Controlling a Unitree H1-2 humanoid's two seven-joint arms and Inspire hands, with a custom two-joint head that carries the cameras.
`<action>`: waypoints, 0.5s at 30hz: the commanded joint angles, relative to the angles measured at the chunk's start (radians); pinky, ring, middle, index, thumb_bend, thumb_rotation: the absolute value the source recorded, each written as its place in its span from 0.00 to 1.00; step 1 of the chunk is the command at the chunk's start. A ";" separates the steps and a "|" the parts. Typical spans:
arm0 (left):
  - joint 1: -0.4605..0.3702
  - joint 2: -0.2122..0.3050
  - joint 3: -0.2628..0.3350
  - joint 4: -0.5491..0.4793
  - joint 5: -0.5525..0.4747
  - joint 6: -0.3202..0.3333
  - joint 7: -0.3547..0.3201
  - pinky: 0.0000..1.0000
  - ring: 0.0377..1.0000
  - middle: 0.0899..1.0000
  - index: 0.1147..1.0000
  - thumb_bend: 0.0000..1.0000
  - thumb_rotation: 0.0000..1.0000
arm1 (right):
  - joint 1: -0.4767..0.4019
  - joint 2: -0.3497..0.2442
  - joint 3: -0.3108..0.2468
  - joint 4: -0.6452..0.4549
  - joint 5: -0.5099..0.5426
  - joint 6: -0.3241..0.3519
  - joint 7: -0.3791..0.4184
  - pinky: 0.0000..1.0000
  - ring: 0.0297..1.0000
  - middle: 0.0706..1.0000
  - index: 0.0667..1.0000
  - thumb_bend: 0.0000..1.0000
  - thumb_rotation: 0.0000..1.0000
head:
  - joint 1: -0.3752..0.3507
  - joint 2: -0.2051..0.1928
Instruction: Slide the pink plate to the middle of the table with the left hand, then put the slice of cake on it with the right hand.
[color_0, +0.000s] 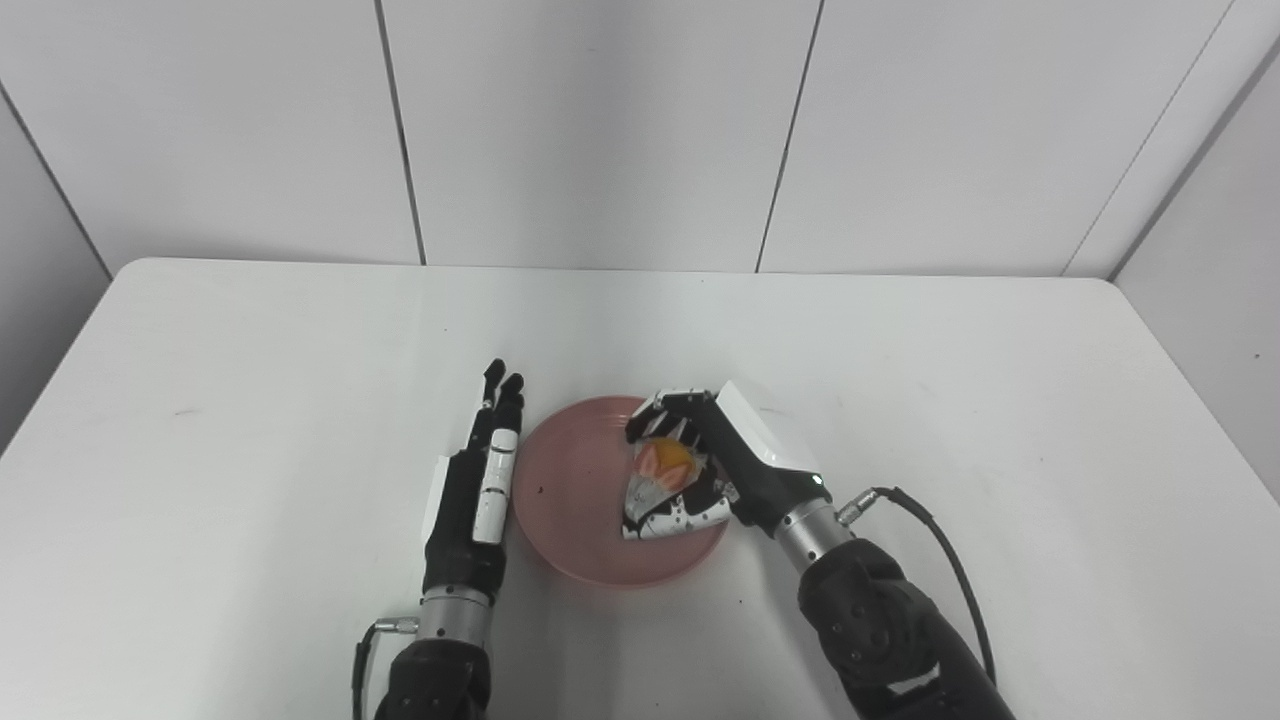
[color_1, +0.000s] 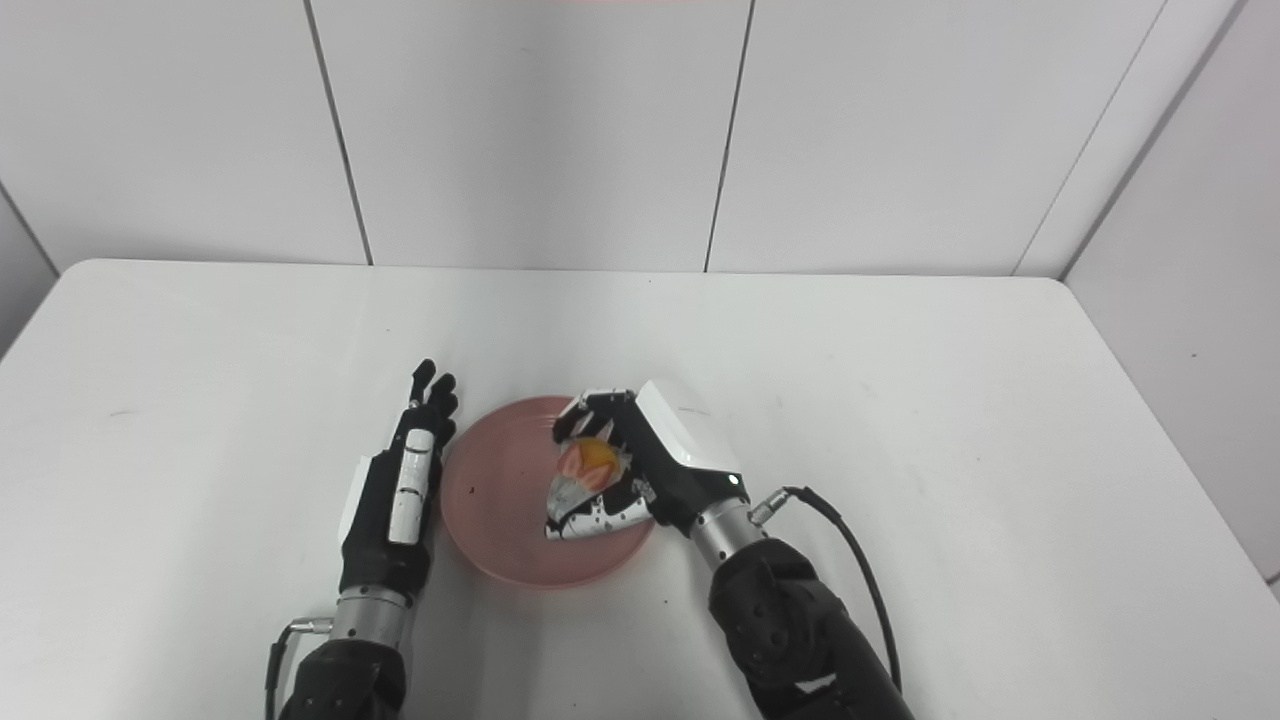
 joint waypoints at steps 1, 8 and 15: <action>0.007 -0.010 -0.008 -0.005 0.006 -0.003 0.004 1.00 0.98 0.97 0.98 0.59 1.00 | -0.038 0.005 0.003 -0.008 -0.013 -0.054 -0.025 0.31 0.39 0.46 0.48 0.51 0.00 | 0.002 0.001; 0.009 -0.012 -0.014 -0.015 0.006 0.014 0.003 0.99 0.98 0.97 0.98 0.64 1.00 | -0.040 0.024 0.012 0.057 -0.006 -0.087 -0.047 0.31 0.38 0.45 0.49 0.51 0.00 | 0.004 0.005; 0.003 -0.009 -0.016 -0.009 0.008 0.004 0.004 0.98 0.98 0.97 0.98 0.65 1.00 | -0.033 0.007 0.031 0.072 -0.052 -0.172 -0.108 0.52 0.62 0.60 0.47 0.51 0.09 | 0.000 0.007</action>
